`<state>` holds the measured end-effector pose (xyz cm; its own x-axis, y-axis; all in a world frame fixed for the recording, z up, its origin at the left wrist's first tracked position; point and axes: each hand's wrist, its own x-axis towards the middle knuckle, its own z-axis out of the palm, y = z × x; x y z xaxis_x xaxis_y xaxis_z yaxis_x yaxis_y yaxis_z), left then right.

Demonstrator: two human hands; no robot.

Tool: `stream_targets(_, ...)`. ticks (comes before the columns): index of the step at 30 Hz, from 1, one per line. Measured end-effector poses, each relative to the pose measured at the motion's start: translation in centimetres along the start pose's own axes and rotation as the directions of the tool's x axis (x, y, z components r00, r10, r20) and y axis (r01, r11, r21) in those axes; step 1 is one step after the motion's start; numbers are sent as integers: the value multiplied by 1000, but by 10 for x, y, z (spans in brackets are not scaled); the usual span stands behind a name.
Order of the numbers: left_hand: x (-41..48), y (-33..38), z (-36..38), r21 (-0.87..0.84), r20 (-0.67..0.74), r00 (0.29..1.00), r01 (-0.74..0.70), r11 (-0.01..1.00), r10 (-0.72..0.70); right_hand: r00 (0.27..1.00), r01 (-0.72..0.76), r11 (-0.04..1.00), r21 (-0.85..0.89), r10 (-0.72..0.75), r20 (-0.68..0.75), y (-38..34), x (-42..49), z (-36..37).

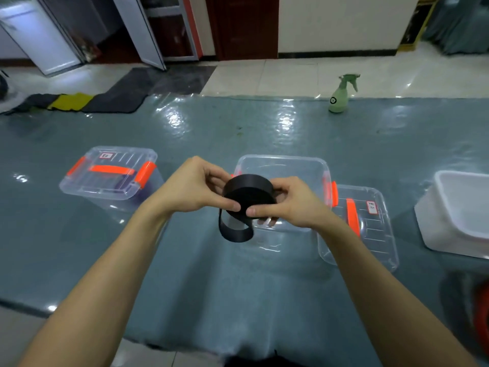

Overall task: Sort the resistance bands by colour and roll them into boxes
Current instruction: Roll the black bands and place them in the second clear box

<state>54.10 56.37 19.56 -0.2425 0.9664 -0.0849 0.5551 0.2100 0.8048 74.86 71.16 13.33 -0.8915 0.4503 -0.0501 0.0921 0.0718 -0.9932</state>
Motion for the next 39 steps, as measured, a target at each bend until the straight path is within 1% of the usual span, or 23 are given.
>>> stream_targets(2,3,5,-4,280,22,1000,-24,960,18,999,-22,962,-273,15,-29,-4,3,4)
stream_targets(4,5,11,-5,612,63,997,-72,788,43,999,-18,877,-480,2,-34,-8,10,16)
stream_targets(5,5,13,-4,729,82,995,-100,678,58,1000,-8,838,-545,1,-13,-9,14,24)
stream_targets(6,5,12,-5,788,99,992,-124,603,74,1000,6,810,-586,-1,9,-10,18,33)
stream_targets(8,3,6,-13,811,124,989,-144,567,75,999,35,795,-605,-40,5,-8,23,48)
stream_targets(9,0,1,-22,782,129,990,-132,610,48,998,35,812,-583,-57,-19,-7,23,54)
stream_targets(10,-3,-4,-33,710,132,991,-103,696,12,997,23,852,-523,-55,-46,-6,24,58)
stream_targets(12,-11,-20,-55,505,160,987,-51,861,-35,996,-15,949,-316,-14,-89,-6,24,65)
stream_targets(14,-18,-42,-69,284,179,984,-31,958,-21,991,-7,992,-125,-10,-131,-9,26,72)
stream_targets(16,-25,-60,-75,64,156,988,-29,998,19,987,31,999,31,-25,-161,-11,28,77)
stream_targets(18,-28,-71,-79,-74,126,991,-43,996,53,987,27,992,125,-7,-158,-10,28,84)
stream_targets(20,-28,-75,-83,-23,154,987,-49,999,52,989,0,993,117,17,-146,-3,26,94)
stream_targets(22,-25,-74,-86,201,185,982,-74,977,36,992,-40,997,62,47,-116,4,23,106)
stream_targets(24,-22,-67,-84,464,188,979,-156,872,76,989,-107,990,-87,98,-106,7,21,119)
stream_targets(26,-20,-58,-81,658,201,973,-221,720,116,977,-191,940,-283,154,-150,5,22,130)
stream_targets(28,-17,-53,-77,758,239,961,-274,592,139,968,-218,881,-420,138,-211,2,25,139)
stream_targets(31,-14,-54,-74,789,279,945,-327,520,170,976,-170,850,-498,75,-204,0,32,146)
stream_targets(32,-14,-56,-76,784,278,944,-329,527,175,975,-161,862,-480,65,-211,0,32,147)
stream_targets(33,-13,-59,-79,749,270,947,-321,579,176,971,-161,886,-435,63,-231,0,32,146)
stream_targets(34,-14,-64,-83,664,257,951,-305,683,174,965,-162,917,-365,69,-255,0,31,143)
stream_targets(36,-14,-74,-93,347,242,952,-266,899,188,954,-146,969,-199,84,-288,-3,27,137)
stream_targets(37,-14,-79,-96,171,231,951,-246,954,204,951,-129,984,-126,87,-297,-5,25,134)
stream_targets(39,-12,-88,-94,-110,190,954,-214,971,232,947,-90,996,9,89,-310,-7,22,129)
